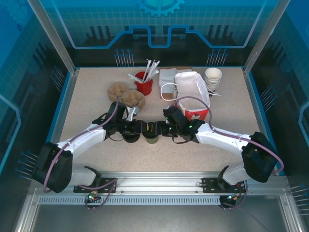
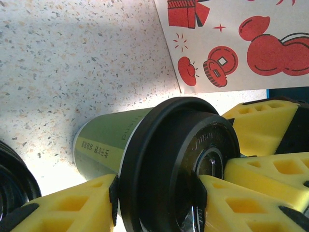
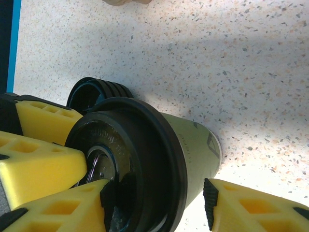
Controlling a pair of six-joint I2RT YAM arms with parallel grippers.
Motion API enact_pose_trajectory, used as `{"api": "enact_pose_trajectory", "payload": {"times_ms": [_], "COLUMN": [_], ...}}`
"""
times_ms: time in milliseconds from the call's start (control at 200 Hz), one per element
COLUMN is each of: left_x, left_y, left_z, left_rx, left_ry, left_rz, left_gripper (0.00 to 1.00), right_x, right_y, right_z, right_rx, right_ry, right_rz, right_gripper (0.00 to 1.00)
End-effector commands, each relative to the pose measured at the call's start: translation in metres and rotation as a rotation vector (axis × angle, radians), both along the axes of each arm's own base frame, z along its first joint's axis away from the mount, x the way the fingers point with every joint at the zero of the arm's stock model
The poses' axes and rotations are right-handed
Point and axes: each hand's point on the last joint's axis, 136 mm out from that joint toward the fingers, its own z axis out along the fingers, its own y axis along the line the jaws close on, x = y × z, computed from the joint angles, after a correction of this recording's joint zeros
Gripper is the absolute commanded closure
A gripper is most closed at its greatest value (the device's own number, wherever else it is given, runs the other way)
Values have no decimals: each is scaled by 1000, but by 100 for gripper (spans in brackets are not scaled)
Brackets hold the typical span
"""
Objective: Pack the takeout coffee
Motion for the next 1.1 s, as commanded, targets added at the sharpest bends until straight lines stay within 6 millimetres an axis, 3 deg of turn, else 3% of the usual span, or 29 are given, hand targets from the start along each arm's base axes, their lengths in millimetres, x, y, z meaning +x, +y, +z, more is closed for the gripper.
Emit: {"api": "enact_pose_trajectory", "payload": {"times_ms": [0, 485, 920, 1096], "left_x": [-10, -6, -5, -4], "left_y": [-8, -8, -1, -1], "left_z": [15, 34, 50, 50], "left_rx": [-16, -11, 32, 36], "left_ry": [9, -27, -62, -60], "left_rz": [-37, -33, -20, -18], "left_gripper": [54, 53, 50, 50], "right_x": [-3, 1, 9, 10], "right_y": [1, 3, 9, 9], "right_z": [-3, 4, 26, 24], "right_rx": [-49, -50, -49, -50], "right_ry": [3, -6, -42, -32], "right_rz": [18, 20, 41, 42], "right_gripper": [45, 39, 35, 35]}}
